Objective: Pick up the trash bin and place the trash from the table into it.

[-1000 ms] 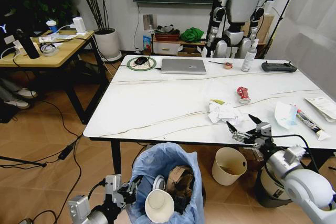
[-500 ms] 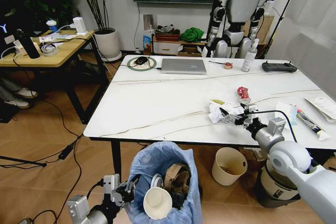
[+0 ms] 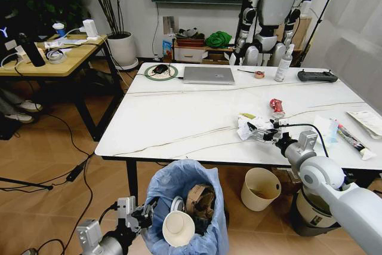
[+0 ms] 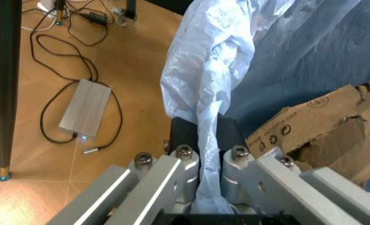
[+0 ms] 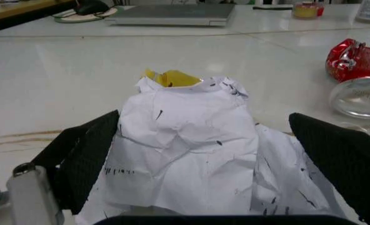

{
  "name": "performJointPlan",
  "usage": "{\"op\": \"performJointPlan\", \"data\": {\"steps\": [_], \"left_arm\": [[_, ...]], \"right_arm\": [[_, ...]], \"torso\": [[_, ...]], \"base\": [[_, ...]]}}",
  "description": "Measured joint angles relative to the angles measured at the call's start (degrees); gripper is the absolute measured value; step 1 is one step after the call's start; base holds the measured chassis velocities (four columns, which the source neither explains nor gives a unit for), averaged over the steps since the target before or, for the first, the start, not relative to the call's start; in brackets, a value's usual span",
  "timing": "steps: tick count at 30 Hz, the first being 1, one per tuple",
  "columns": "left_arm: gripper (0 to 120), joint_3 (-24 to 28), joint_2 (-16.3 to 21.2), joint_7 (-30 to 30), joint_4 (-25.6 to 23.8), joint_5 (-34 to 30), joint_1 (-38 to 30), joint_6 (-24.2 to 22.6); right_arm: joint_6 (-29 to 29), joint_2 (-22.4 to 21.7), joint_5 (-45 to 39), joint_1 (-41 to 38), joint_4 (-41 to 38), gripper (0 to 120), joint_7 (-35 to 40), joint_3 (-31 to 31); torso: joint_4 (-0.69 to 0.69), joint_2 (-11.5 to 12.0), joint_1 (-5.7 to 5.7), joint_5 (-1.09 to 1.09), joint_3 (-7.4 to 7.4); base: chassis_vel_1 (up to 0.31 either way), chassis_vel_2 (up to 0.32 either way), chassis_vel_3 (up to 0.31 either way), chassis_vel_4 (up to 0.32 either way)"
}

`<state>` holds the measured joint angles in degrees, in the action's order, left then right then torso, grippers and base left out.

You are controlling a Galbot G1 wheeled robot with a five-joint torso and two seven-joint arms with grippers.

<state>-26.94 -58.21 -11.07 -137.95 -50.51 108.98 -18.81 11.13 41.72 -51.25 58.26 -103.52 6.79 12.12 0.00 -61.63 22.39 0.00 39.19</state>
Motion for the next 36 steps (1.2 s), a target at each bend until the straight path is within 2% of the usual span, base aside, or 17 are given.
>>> {"op": "performJointPlan", "data": {"steps": [10,12,17,19,23,25,29,30,36], "left_arm": [[0,0.07,0.08,-0.07,0.10,-0.09,-0.17,-0.02],[0,0.07,0.08,-0.08,0.10,-0.09,-0.17,-0.03],[0,0.04,0.09,-0.11,0.08,-0.09,-0.10,-0.03],[0,0.04,0.09,-0.11,0.08,-0.08,-0.10,-0.03],[0,0.05,0.04,-0.11,0.05,0.07,-0.09,-0.04],[0,0.05,0.04,-0.11,0.03,0.08,-0.08,-0.03],[0,0.00,0.06,-0.11,-0.10,0.14,0.11,-0.03],[0,0.00,0.06,-0.11,-0.10,0.14,0.11,-0.03],[0,-0.11,0.00,-0.09,-0.39,0.24,0.26,-0.04]], "right_arm": [[-0.61,0.78,1.97,0.85,0.95,100,-1.47,-0.28],[-0.99,0.93,2.26,1.05,1.05,96,-1.83,-0.29],[-1.82,0.82,2.58,1.12,1.16,73,-2.30,0.03],[-1.84,0.80,2.59,1.12,1.16,73,-2.31,0.05],[-2.36,0.39,2.87,1.24,1.18,53,-2.50,0.39],[-2.44,0.39,2.91,1.30,1.18,51,-2.55,0.42],[-2.85,0.66,3.40,1.72,1.23,30,-2.85,0.52],[-2.85,0.66,3.40,1.72,1.23,30,-2.85,0.52],[-3.19,0.78,3.49,2.14,1.23,5,-3.17,0.86]], "torso": [[-0.01,0.00,0.00,0.00,0.00],[0.00,0.00,0.00,0.00,0.00],[0.00,0.00,0.00,0.00,0.00],[0.00,0.00,0.00,0.00,0.00],[0.00,0.00,0.00,0.00,0.00],[0.00,0.00,0.00,0.00,0.00],[0.00,0.00,0.00,0.00,0.00],[0.00,0.00,0.00,0.00,0.00],[0.00,0.00,-0.01,0.00,0.00]], "base": [[0.000,0.000,0.000,0.000],[0.000,0.000,0.000,0.000],[0.000,0.000,0.000,0.000],[0.000,0.000,0.000,0.000],[0.000,0.000,0.000,0.000],[0.000,0.000,0.000,0.000],[0.000,0.000,0.000,0.000],[0.000,0.000,0.000,0.000],[0.000,0.000,0.000,0.000]]}}
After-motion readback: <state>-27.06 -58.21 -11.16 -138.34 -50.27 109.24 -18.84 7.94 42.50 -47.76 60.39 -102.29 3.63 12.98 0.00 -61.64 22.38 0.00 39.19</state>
